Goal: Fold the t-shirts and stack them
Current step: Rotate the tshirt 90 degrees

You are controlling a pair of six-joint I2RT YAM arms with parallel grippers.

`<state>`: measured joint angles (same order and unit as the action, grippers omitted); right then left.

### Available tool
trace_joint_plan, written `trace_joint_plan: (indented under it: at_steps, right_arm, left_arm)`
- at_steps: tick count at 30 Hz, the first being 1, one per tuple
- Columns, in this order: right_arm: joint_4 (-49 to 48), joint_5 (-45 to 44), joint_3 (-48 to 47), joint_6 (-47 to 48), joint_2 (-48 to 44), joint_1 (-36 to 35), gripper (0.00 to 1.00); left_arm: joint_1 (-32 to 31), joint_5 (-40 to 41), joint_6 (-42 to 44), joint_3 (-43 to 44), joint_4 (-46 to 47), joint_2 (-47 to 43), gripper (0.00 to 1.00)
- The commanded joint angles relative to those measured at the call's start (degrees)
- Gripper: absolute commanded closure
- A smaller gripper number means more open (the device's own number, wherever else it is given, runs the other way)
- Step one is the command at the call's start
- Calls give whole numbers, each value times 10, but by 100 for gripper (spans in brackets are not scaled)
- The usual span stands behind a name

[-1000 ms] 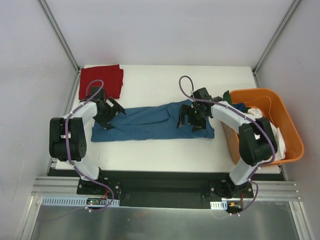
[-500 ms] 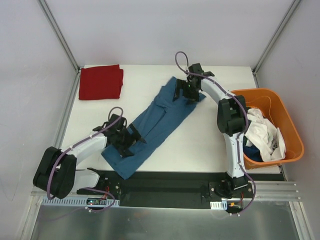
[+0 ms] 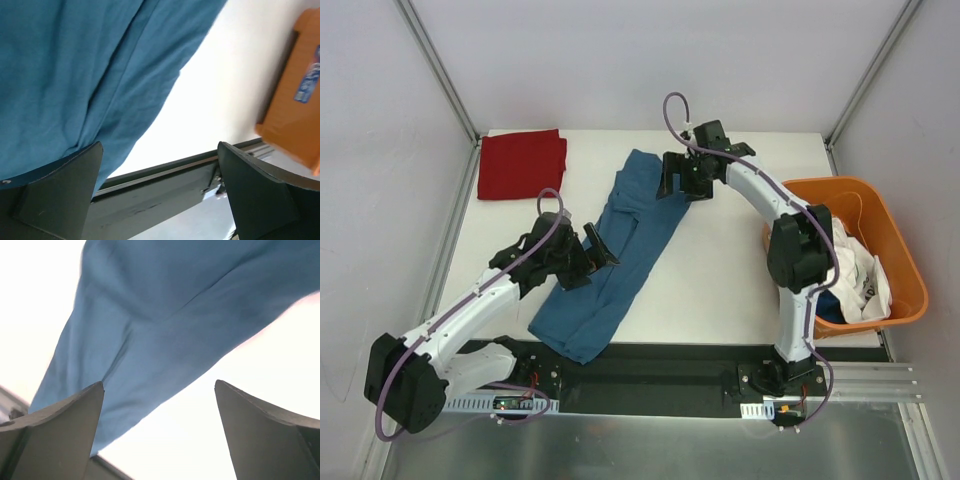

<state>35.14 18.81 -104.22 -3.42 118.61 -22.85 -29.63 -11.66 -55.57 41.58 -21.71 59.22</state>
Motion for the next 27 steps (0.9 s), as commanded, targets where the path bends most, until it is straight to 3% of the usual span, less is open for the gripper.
trace_joint_plan:
  at_steps: [1,6,18,23,27]
  right_arm:
    - [-16,-8,88,-18,-80,-71,3]
    - [-42,3,113,-46,-58,-126,4]
    - [5,-4,-18,-64,108,-100,3]
    - [38,-3,-95,-62,180,-64,3]
    - [80,-8,-229,-47,255,-22,3]
  left_arm:
    - [-1,-17,78,-3,-45,31,1]
    - [-2,-68,108,-25,-43,79,1]
    - [-16,-89,120,-18,32,229,1]
    - [-28,-112,120,52,70,317,1]
    - [-43,-122,119,127,77,384,1]
